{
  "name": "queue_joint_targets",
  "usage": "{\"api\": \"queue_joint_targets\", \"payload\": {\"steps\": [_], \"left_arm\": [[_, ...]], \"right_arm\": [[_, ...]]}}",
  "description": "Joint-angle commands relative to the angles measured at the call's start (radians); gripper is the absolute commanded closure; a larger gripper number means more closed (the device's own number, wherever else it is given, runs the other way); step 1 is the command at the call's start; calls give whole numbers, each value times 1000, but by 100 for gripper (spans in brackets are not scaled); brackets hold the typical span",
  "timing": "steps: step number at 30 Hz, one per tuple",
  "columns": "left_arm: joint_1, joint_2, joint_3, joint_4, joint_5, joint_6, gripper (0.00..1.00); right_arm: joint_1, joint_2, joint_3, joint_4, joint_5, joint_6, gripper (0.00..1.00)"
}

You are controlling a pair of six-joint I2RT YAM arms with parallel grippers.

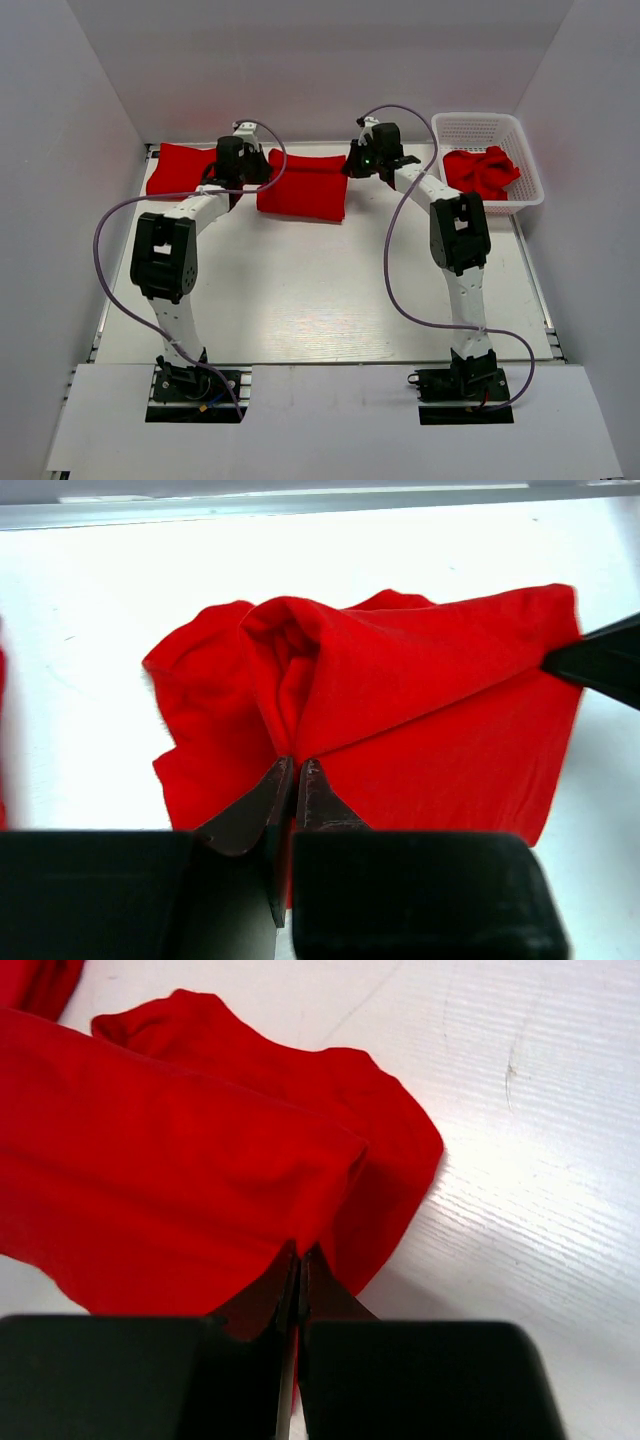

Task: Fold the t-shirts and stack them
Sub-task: Smooth out wrinkles on the folded tshirt

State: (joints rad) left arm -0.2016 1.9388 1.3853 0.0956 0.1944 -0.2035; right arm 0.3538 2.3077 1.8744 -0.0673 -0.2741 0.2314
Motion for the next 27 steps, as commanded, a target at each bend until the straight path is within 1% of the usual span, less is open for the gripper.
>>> {"api": "queue_joint_targets", "payload": {"steps": [1, 6, 10, 13, 15, 18, 19, 22, 23, 24, 25, 26, 27], "left_arm": [[22, -61, -17, 18, -104, 18, 100], [40, 3, -8, 9, -151, 18, 100], [51, 96, 58, 9, -151, 18, 100], [51, 138, 84, 23, -130, 9, 100], [51, 158, 96, 23, -164, -5, 100], [51, 184, 116, 23, -185, -5, 100], [51, 199, 127, 23, -185, -5, 100], [51, 222, 181, -36, -185, -5, 100], [51, 242, 201, -55, -185, -5, 100], [60, 252, 245, -104, -185, -5, 84], [60, 252, 267, -126, -185, -5, 72], [60, 262, 280, -140, -176, -5, 53], [60, 262, 290, -151, -176, -5, 27]], "right_arm": [[-15, -30, 38, 38, 4, -15, 100], [-12, 25, 100, 30, -2, -9, 100], [-15, 74, 121, 46, 24, 6, 100], [-15, 107, 141, 60, 42, 11, 100], [-15, 139, 198, 55, 42, 6, 100], [-13, 200, 238, 57, 47, 13, 100], [-15, 208, 244, 85, 47, 11, 100], [-16, 237, 279, 73, 56, 16, 100], [-13, 237, 278, 77, 58, 16, 96], [-15, 222, 272, 78, 61, 17, 92], [-13, 217, 264, 81, 64, 16, 86], [-15, 210, 256, 89, 64, 16, 72], [-15, 182, 252, 90, 62, 11, 66]]}}
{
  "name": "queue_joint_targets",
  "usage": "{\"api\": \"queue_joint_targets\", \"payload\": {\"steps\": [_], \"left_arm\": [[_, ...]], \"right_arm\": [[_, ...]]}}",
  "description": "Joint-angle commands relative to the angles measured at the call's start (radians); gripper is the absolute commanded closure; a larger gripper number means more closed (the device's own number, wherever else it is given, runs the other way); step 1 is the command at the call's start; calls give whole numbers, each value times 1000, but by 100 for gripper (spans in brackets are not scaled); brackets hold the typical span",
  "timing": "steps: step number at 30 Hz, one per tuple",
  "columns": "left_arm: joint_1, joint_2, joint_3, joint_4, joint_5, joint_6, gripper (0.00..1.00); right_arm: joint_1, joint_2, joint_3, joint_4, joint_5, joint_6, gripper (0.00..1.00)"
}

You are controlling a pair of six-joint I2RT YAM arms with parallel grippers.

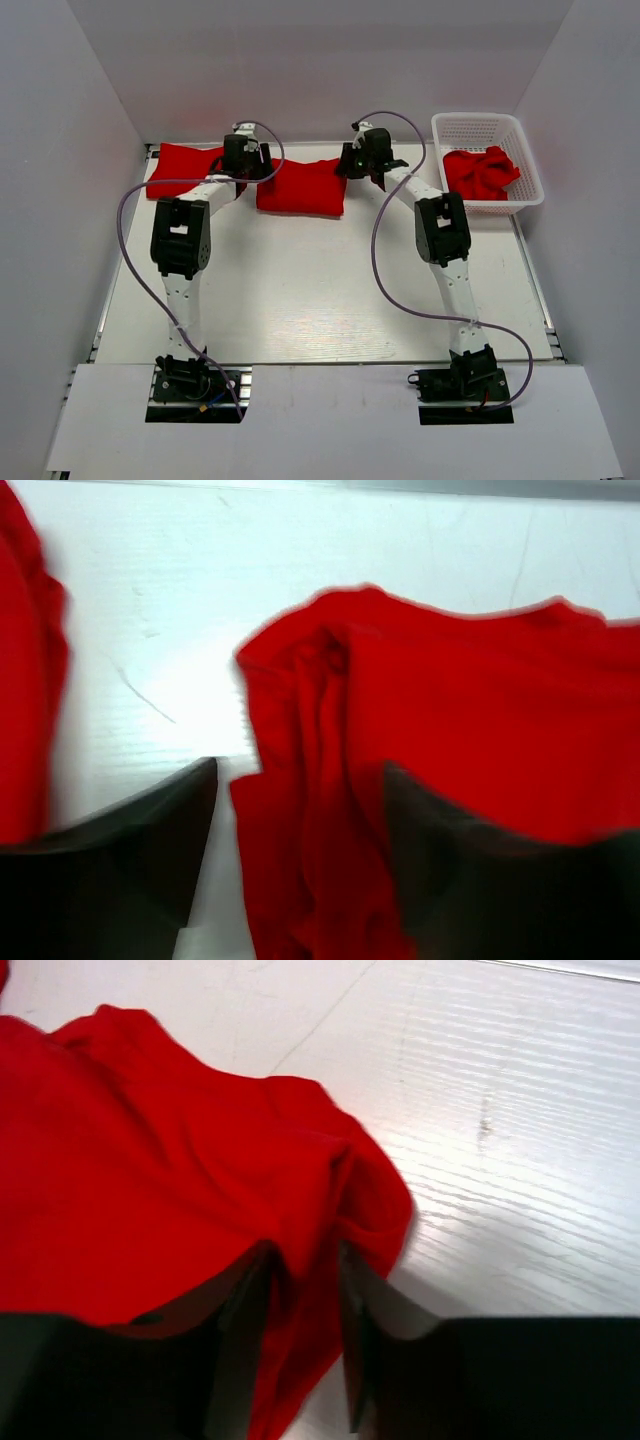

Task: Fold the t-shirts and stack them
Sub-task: Smooth out wrinkles on the folded tshirt

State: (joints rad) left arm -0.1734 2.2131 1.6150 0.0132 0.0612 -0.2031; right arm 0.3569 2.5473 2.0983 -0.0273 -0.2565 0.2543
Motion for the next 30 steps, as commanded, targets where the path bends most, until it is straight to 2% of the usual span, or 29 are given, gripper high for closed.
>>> {"api": "queue_joint_targets", "payload": {"steps": [1, 2, 3, 9, 14, 19, 26, 30], "left_arm": [[32, -22, 60, -68, -43, -5, 18], [32, -32, 60, -77, -43, -5, 8], [32, -56, 48, -78, -43, -15, 1], [32, -119, -1, -78, -17, 36, 1], [32, -93, 20, -113, 127, 94, 1], [32, -27, 54, -113, 204, 85, 1], [32, 82, 152, -148, 227, 57, 1], [32, 102, 152, -157, 184, 48, 10]], "right_arm": [[-16, -67, 17, 53, 48, -18, 59], [-16, -79, 16, 46, 46, -26, 49], [-15, -116, 11, 44, 33, -32, 10], [-13, -303, -158, 59, 26, -41, 10], [-13, -447, -365, 109, 36, -35, 10], [-15, -479, -416, 70, 46, -62, 10], [-15, -490, -448, 41, 63, -69, 10], [-16, -486, -449, 32, 66, -75, 10]]}}
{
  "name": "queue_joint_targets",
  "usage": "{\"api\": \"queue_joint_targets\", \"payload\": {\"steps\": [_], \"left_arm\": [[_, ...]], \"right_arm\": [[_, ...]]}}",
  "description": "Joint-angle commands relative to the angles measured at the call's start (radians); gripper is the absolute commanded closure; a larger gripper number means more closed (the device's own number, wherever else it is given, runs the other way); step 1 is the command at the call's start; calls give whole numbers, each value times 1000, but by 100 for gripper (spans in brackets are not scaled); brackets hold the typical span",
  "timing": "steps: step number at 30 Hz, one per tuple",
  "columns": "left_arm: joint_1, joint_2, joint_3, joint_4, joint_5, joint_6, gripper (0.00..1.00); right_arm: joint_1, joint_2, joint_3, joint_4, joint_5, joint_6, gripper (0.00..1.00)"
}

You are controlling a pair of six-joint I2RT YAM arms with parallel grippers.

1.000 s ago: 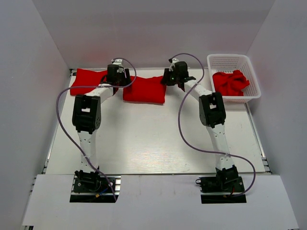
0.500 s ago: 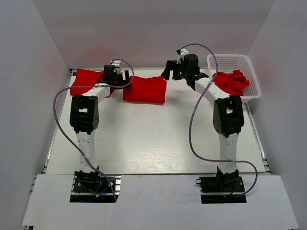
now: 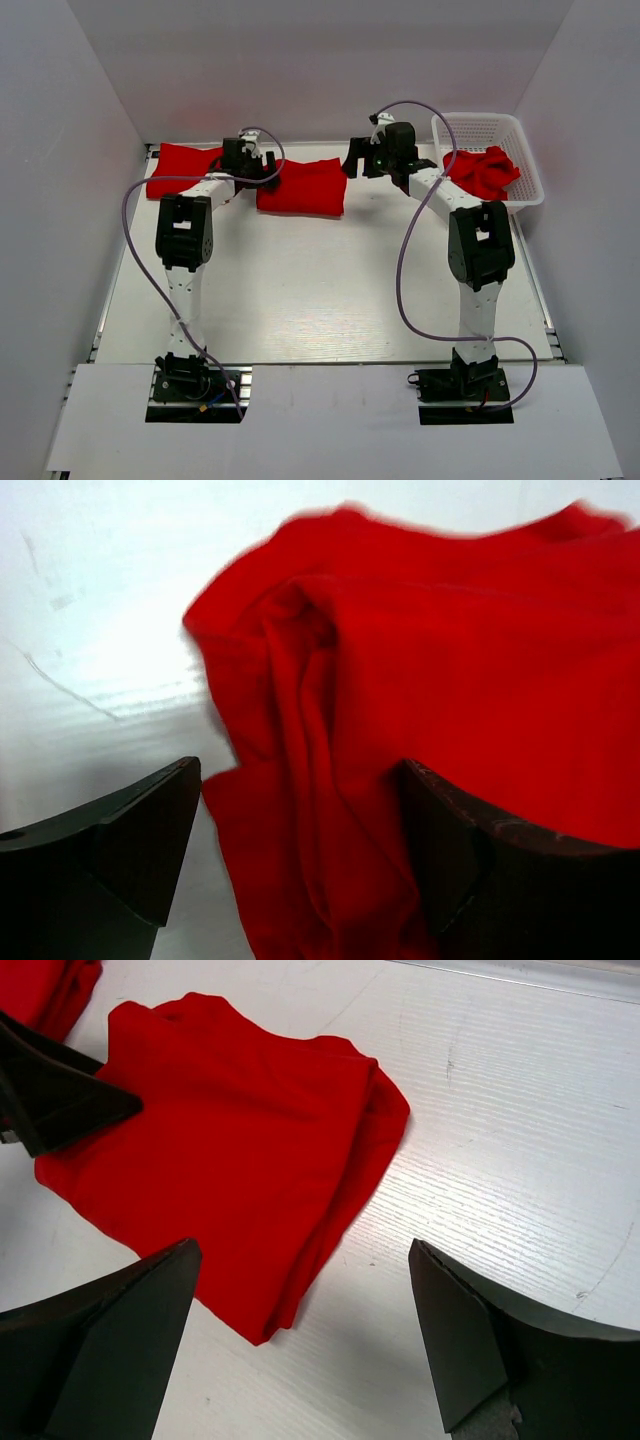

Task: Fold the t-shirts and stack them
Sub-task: Smooth out wrinkles on the folded tshirt, then put the neatly folded tshirt into the corner of the board with the left arm

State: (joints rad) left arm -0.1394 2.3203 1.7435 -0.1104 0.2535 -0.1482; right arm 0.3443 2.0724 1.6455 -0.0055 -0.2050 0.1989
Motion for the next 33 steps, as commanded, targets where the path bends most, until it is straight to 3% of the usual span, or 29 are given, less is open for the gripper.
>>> {"api": "queue_joint_targets", "payload": {"steps": [1, 3, 7, 9, 13, 16, 17, 18, 20, 24, 33], "left_arm": [[-2, 4, 15, -34, -17, -7, 12], [-2, 4, 1, -34, -32, -7, 13], [-2, 30, -12, -23, 12, -7, 31], [-2, 43, -12, -12, 80, 13, 45], [-2, 44, -93, 127, 229, 47, 63], [-2, 44, -93, 138, 277, 47, 80], [-2, 44, -81, 138, 277, 47, 89], [-2, 44, -62, 138, 277, 47, 100], [-2, 33, -62, 156, 291, 38, 100], [-2, -47, -62, 192, 296, 38, 100], [17, -116, 163, -88, 267, 188, 100]], "right_arm": [[-2, -9, 5, 9, 16, -18, 10], [-5, -5, 7, 10, 18, -16, 10], [-4, 6, 8, 7, 16, -16, 10], [-1, 2, -3, 7, 16, -13, 10], [-4, -34, -55, 7, 13, 8, 10], [13, -138, -223, 88, 26, 39, 10], [-5, -199, -410, 116, 36, 52, 10], [-4, -266, -449, 193, 42, 63, 10], [-4, -349, -566, 216, 76, 68, 10], [-5, -487, -642, 207, 111, 65, 10], [-2, -678, -770, 187, 283, 76, 10]]}}
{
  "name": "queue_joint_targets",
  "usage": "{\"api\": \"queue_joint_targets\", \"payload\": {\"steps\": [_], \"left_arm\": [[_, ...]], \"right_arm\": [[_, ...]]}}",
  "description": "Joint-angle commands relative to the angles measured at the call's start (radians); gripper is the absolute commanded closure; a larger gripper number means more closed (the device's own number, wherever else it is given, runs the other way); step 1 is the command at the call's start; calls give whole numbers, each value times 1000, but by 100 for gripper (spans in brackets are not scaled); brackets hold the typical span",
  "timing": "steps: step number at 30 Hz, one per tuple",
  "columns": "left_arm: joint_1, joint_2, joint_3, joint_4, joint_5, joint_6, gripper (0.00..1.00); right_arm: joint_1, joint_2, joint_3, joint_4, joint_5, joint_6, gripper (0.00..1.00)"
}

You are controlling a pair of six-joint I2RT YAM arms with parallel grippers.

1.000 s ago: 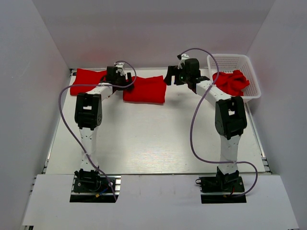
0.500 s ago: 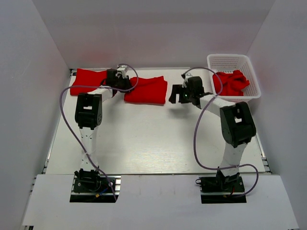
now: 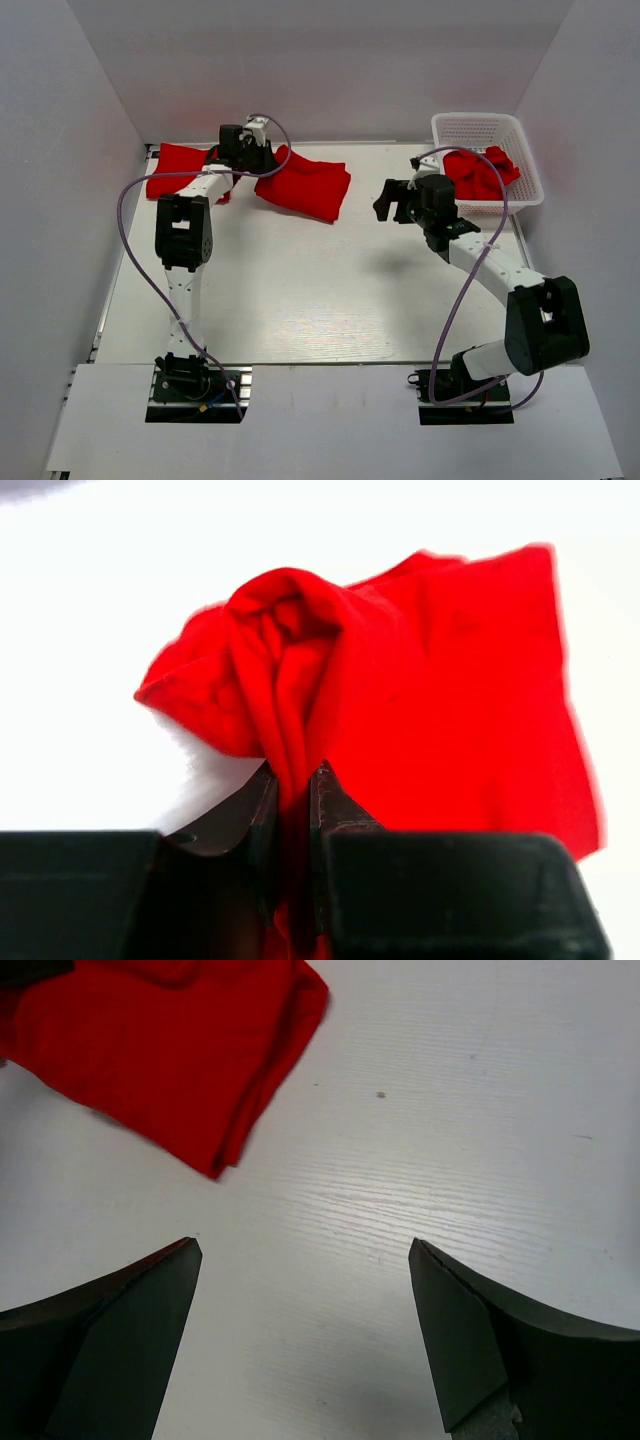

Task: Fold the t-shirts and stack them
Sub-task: Put the neatly folded tshirt into the corner of the board with the left arm

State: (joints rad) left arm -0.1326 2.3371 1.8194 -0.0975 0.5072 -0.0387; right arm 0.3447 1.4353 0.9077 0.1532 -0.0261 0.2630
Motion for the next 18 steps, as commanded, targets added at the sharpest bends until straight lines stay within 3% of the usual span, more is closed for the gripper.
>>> {"api": "queue_joint_targets", "payload": {"steps": [1, 8, 12, 18], "left_arm": [[10, -133, 107, -126, 13, 94, 100], [37, -133, 259, -286, 31, 195, 100], [70, -124, 377, -385, -27, 258, 100], [99, -145, 397, -396, -47, 306, 100]], "right_arm": [[-3, -49, -45, 23, 112, 12, 10], [-4, -108, -61, -10, 169, 8, 10], [-4, -133, -62, -21, 196, 12, 10], [-4, -144, -73, -14, 203, 21, 10]]}}
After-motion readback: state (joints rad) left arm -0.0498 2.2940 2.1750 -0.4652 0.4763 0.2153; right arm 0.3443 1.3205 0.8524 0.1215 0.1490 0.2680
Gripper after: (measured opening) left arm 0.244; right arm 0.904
